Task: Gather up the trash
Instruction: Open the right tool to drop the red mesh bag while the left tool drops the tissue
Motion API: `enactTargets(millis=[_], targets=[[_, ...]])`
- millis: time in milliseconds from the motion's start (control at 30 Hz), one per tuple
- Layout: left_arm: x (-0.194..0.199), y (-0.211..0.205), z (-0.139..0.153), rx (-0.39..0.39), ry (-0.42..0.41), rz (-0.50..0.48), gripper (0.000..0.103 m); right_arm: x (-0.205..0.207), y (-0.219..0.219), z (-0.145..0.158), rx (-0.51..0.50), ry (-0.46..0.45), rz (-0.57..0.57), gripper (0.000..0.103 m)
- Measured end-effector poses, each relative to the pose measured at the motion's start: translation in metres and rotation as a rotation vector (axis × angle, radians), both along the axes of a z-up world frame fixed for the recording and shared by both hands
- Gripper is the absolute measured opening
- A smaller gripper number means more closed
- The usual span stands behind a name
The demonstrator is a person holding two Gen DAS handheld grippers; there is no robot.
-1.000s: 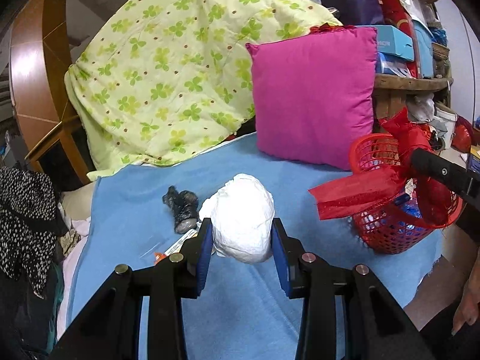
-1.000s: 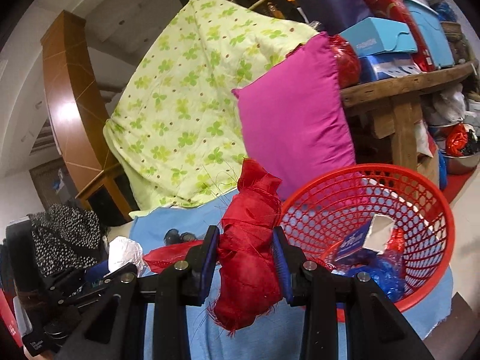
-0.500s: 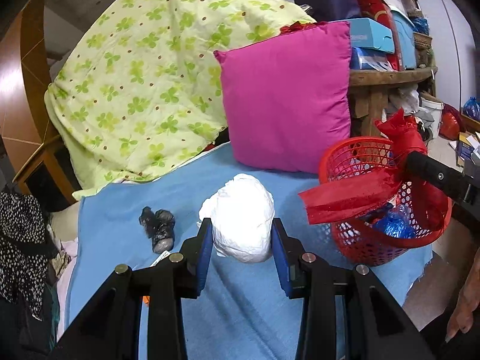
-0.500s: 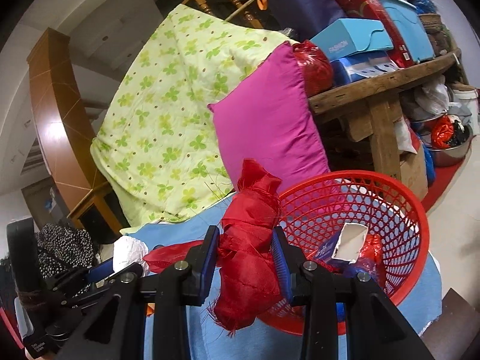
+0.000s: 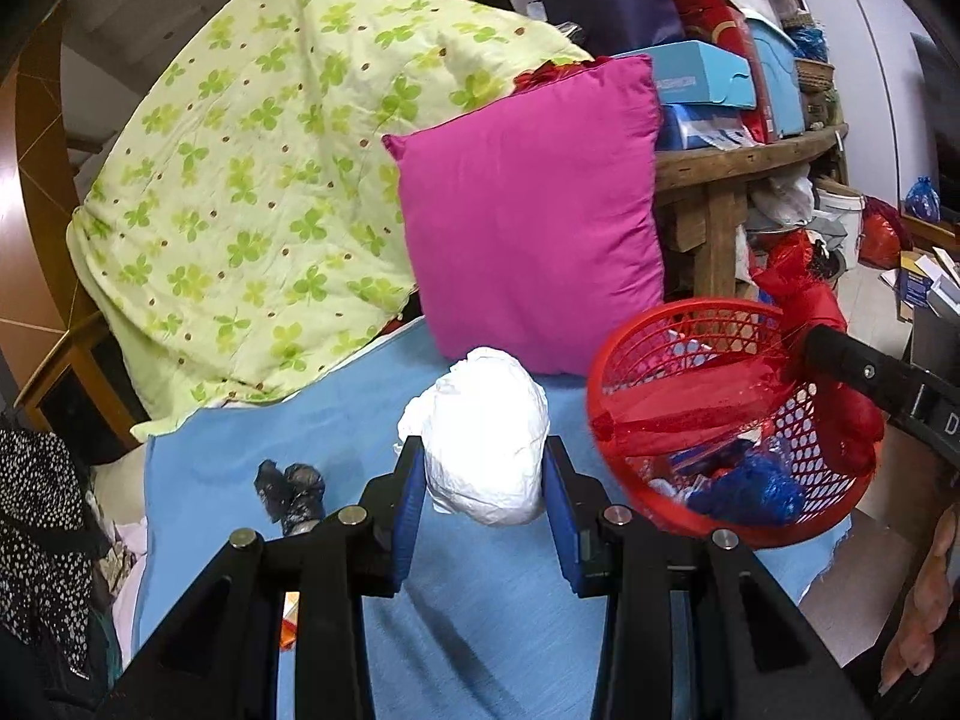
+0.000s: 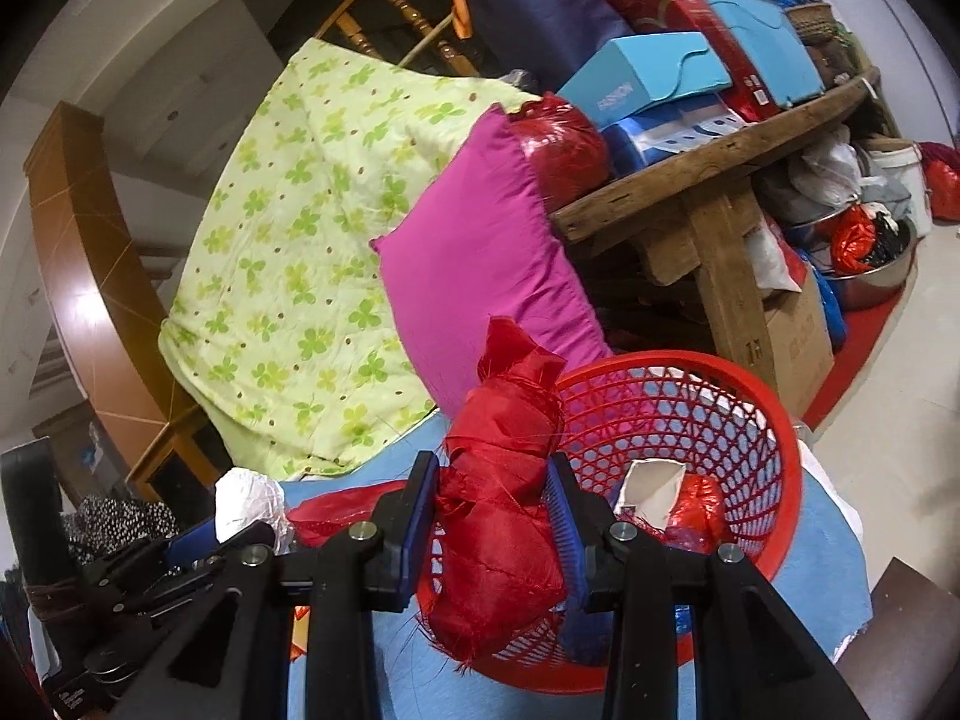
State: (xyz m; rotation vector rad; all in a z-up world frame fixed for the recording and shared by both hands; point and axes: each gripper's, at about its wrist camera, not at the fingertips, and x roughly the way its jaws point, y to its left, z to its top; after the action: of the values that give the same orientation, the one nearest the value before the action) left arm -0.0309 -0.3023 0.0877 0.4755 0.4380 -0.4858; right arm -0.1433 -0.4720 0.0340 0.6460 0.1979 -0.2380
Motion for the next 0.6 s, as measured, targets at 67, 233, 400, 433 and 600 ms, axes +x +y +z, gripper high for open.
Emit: enactTargets(millis=[67,233,400,433,600], targets=[[-0.001,-0.007,0.001,-0.003,0.003,-0.014,0.040,-0.001,-0.005,-0.001,0.002,0.001,-0.012,0.039],[0.004,-0.022,0.004,-0.026,0.038,-0.040,0.040,0.002,-0.016,-0.002,0.014,0.008,-0.035,0.039],[0.009,-0.036,0.013,-0.086,0.080,-0.087,0.040,0.001,-0.029,-0.006,0.056,0.007,-0.069,0.039],[0.011,-0.041,0.015,-0.105,0.102,-0.107,0.040,0.002,-0.032,-0.007,0.066,0.007,-0.071,0.039],[0.021,-0.059,0.010,-0.161,0.213,-0.186,0.042,0.004,-0.049,-0.017,0.148,0.002,-0.097,0.040]])
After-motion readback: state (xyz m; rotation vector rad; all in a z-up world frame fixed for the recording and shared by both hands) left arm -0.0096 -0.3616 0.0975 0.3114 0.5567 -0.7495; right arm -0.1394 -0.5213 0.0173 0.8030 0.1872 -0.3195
